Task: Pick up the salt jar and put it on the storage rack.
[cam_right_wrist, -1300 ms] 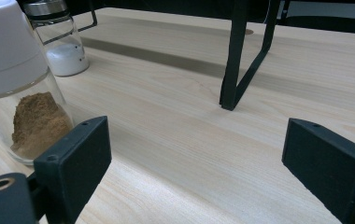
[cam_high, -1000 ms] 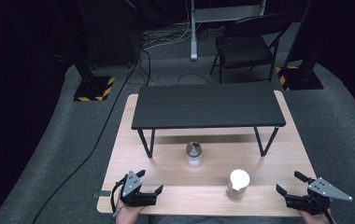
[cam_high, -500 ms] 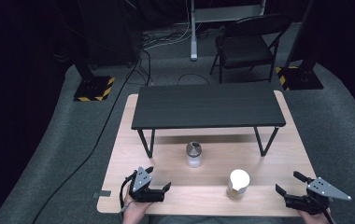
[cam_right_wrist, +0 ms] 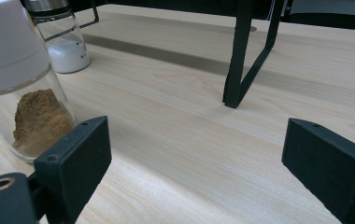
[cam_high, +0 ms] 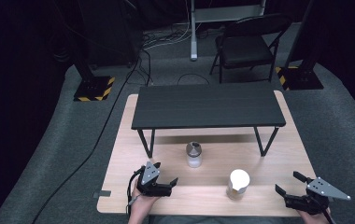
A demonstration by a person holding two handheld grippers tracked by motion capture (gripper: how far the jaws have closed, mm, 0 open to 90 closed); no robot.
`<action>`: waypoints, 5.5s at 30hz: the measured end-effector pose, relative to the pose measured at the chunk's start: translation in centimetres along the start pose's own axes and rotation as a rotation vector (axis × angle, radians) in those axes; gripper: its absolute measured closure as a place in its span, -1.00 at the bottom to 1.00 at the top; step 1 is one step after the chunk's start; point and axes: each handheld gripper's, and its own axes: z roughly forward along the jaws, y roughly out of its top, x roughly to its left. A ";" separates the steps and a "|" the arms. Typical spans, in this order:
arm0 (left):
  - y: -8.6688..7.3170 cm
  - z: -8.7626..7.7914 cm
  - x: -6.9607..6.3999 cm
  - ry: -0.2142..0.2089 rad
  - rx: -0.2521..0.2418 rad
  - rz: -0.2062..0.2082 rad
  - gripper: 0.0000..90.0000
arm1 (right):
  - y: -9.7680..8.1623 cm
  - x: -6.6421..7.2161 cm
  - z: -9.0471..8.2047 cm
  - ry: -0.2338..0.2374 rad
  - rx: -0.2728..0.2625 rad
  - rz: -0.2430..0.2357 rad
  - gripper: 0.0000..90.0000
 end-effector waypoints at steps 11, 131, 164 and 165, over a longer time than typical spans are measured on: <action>1.1 2.5 -0.5 -0.019 0.016 0.008 -0.86 | 0.0 0.0 0.0 0.001 0.004 0.005 -0.85; 7.4 4.4 -1.9 -0.074 -0.150 -0.020 -0.33 | 0.1 -0.1 0.2 0.014 0.008 0.005 -0.85; 14.2 1.1 -0.9 -0.079 -0.150 0.026 -0.33 | 0.1 -0.1 0.2 0.016 0.013 0.005 -0.85; 14.4 1.1 -0.9 -0.081 -0.148 0.025 -0.33 | 0.1 -0.1 0.2 0.016 0.012 0.006 -0.85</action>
